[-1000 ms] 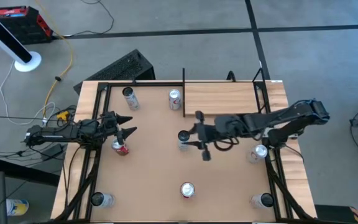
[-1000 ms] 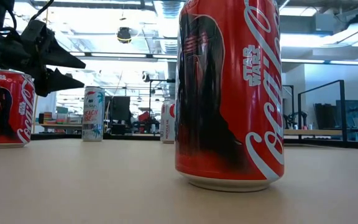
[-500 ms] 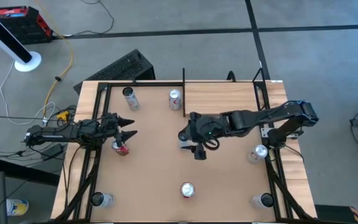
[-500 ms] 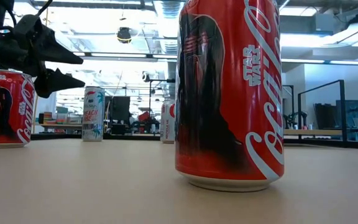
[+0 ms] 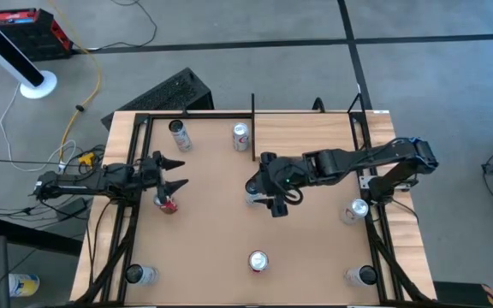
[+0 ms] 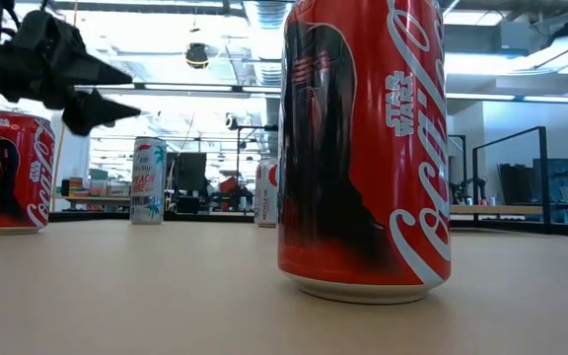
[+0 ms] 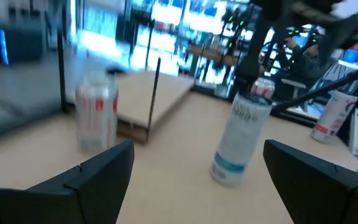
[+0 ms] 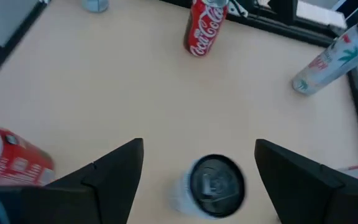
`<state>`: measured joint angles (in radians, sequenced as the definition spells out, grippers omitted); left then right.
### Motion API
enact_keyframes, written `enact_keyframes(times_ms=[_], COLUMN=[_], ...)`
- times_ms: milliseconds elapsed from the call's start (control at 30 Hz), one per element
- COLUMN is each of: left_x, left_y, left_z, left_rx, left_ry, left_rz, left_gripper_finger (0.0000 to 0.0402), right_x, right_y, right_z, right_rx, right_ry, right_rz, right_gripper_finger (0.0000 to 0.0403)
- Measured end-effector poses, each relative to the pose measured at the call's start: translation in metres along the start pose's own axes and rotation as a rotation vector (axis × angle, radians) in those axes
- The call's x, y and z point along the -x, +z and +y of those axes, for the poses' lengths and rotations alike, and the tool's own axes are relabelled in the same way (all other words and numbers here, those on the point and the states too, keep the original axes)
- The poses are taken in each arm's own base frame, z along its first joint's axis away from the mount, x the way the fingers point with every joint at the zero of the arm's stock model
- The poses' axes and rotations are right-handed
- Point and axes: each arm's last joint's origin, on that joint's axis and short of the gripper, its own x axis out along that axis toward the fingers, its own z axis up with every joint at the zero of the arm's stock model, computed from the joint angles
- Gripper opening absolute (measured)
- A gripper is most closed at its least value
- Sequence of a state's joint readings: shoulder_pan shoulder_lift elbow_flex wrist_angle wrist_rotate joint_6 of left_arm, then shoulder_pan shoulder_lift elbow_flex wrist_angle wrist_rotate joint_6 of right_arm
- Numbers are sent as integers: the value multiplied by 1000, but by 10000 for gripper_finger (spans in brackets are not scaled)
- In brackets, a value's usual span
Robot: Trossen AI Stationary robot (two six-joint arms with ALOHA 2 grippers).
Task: Place canned beverage on shelf
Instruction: Put the top white-blue soda can on the shelf
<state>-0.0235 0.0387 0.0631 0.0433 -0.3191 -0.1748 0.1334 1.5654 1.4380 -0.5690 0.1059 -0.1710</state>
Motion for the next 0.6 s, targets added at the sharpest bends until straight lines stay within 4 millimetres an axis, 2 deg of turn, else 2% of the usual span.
enact_keyframes(times_ms=[133,233,400,600], left_x=[1,2,4,3], left_y=[11,17,25,21], left_z=[-2,-2,-3,-2], left_rx=[-200,-264,-241,-174], left_ry=[-6,-2,6,13], left_rz=[-106,-137,-127,-83], left_gripper_finger=[343,343,343,343], right_x=[-1,-1,-2,-6], right_y=[-1,1,1,-6], right_z=[-8,-17,-30,-28], right_rx=[67,88,19,-125], right_ry=[-19,-45,-74,17], right_rz=[-1,-33,-56,-2], right_gripper_finger=[330,329,329,329])
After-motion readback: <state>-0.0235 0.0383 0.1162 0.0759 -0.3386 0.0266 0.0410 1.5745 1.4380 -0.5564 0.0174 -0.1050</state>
